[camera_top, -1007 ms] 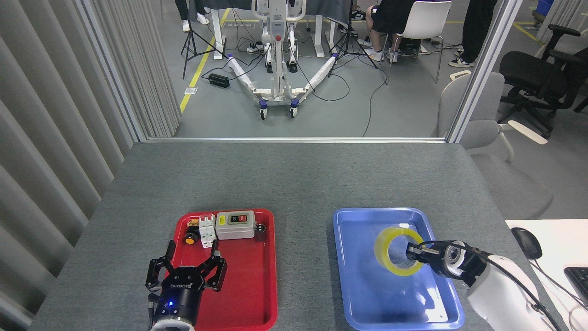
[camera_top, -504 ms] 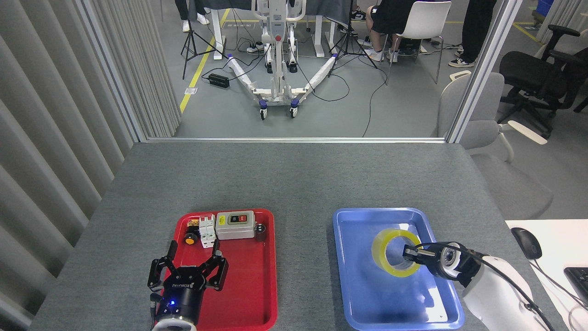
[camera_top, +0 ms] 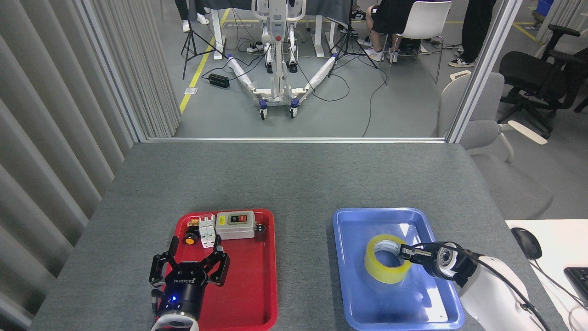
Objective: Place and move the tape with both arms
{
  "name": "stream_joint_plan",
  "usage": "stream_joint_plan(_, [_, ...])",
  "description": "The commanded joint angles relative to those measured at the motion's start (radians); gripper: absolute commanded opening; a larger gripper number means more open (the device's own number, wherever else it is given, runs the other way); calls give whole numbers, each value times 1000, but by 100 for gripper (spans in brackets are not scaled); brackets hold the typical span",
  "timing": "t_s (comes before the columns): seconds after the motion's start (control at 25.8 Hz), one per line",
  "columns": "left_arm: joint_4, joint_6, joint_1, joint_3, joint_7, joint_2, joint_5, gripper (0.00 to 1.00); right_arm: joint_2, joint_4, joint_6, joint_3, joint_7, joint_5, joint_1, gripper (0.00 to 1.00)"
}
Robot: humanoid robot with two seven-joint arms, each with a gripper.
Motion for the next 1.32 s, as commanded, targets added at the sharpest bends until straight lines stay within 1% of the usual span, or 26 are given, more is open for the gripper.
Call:
stream_joint_plan(0.0, [11, 4, -1, 0, -1, -5, 2, 100, 4, -1, 0, -7, -14, 12, 0, 50])
stream_joint_plan(0.08, [14, 4, -3, 0, -1, -5, 2, 100, 3, -9, -3, -13, -44, 18, -2, 53])
stream_joint_plan(0.15, [9, 4, -1, 0, -1, -4, 2, 100, 4, -32, -35, -16, -104, 28, -3, 57])
stream_joint_plan(0.23, [14, 2, -3, 0, -1, -4, 2, 100, -8, -52, -83, -36, -195, 69, 0, 66])
stream_joint_plan(0.27, [14, 2, -4, 0, -1, -4, 2, 100, -11, -55, -104, -65, -251, 104, 11, 70])
stream_joint_plan(0.31, [11, 4, -4, 0, 1, -2, 2, 100, -11, -57, -127, -87, -322, 155, 18, 73])
stream_joint_plan(0.35, [9, 2, -3, 0, 1, -2, 2, 100, -11, -55, -156, -101, -411, 229, 29, 77])
stream_joint_plan(0.43, [11, 4, -3, 0, 1, -2, 2, 100, -9, -57, -204, -131, -632, 400, 80, 88])
stream_joint_plan(0.46, [9, 2, -3, 0, 1, -2, 2, 100, -6, -64, -218, -162, -736, 479, 107, 92])
stream_joint_plan(0.5, [3, 4, -3, 0, 1, -2, 2, 100, -2, -84, -224, -205, -819, 540, 139, 97])
stream_joint_plan(0.54, [5, 4, -3, 2, 1, -4, 2, 100, 3, -115, -232, -249, -868, 578, 176, 98])
stream_joint_plan(0.58, [8, 4, -3, 2, 1, -4, 2, 100, 7, -153, -248, -291, -883, 595, 216, 98])
stream_joint_plan(0.66, [0, 4, -1, 2, 1, -4, 4, 100, 30, -238, -285, -361, -882, 600, 284, 98])
stream_joint_plan(0.74, [0, 1, 0, 0, 1, -4, 4, 100, 75, -302, -302, -427, -882, 611, 359, 98])
stream_joint_plan(0.81, [0, -1, 2, 0, 1, -2, 4, 100, 115, -347, -298, -458, -879, 649, 409, 98])
stream_joint_plan(0.89, [0, -2, 9, 0, 1, -2, 4, 100, 121, -396, -279, -459, -879, 673, 454, 98])
stream_joint_plan(1.05, [-6, -5, 17, 0, 2, 6, 4, 100, 116, -523, -256, -459, -879, 673, 578, 99])
stream_joint_plan(1.12, [0, -10, 14, 0, 2, 9, 16, 100, 113, -540, -256, -459, -879, 677, 620, 99])
stream_joint_plan(1.28, [-11, -91, 22, 2, 1, 15, 79, 100, 119, -541, -262, -459, -890, 677, 629, 99])
